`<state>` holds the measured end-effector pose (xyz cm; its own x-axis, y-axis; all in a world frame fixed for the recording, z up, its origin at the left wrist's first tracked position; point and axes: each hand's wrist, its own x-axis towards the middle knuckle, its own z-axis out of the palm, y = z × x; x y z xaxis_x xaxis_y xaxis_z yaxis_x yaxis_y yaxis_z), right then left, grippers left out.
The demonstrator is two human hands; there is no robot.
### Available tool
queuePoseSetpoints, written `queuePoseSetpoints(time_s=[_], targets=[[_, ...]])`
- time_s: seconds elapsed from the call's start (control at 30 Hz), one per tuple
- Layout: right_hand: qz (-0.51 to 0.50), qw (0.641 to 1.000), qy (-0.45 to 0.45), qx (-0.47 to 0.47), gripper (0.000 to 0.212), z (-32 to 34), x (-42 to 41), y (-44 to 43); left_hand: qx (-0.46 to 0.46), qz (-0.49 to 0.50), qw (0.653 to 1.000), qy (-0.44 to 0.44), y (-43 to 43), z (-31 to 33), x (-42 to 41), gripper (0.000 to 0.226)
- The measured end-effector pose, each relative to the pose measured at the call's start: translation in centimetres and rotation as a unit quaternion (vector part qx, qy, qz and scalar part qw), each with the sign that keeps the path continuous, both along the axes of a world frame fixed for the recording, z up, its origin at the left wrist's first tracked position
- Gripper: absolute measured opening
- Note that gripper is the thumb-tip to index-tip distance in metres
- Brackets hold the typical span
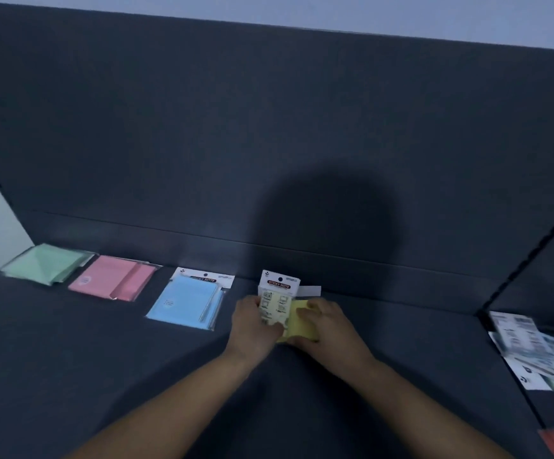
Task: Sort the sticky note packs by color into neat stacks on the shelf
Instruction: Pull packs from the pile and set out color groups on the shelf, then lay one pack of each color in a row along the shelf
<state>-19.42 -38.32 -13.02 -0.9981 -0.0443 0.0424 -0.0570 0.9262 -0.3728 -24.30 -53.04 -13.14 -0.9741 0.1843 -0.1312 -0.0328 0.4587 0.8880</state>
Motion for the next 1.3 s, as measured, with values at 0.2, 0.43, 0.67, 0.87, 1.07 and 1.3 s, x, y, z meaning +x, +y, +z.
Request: queuePoseSetpoints(time_s=[0.2, 0.43, 0.67, 0.87, 1.07, 1.3], targets=[[-0.082, 0.988, 0.112, -0.065, 0.073, -1.6, -0.2, -2.6, -0.026, -0.078, 0.994, 0.074, -0.2, -0.3, -0.6, 0.043], [-0.09, 0.988, 0.12, -0.024, 0.052, -2.4, -0.3, -2.6, -0.123, -0.074, 0.975, 0.172, 0.2, -2.1, 0.2, 0.057], [-0.123, 0.99, 0.07, -0.005, 0.06, -1.8, -0.1, -2.9, -0.197, -0.076, 0.956, 0.203, 0.4, -2.6, -0.1, 0.057], [-0.169, 0.983, -0.025, 0.062, 0.071, -2.1, 3.9, -3.4, -0.211, -0.127, 0.93, 0.272, 0.3, -2.6, 1.2, 0.065], [-0.117, 0.984, -0.097, 0.089, 0.098, -1.0, 13.2, -0.6, -0.269, -0.245, 0.877, 0.313, 0.9, -3.6, 6.7, 0.078], [-0.189, 0.948, -0.029, 0.254, 0.057, 3.5, 25.6, 9.2, -0.236, -0.35, 0.864, 0.275, 10.6, -0.6, 16.9, 0.075]])
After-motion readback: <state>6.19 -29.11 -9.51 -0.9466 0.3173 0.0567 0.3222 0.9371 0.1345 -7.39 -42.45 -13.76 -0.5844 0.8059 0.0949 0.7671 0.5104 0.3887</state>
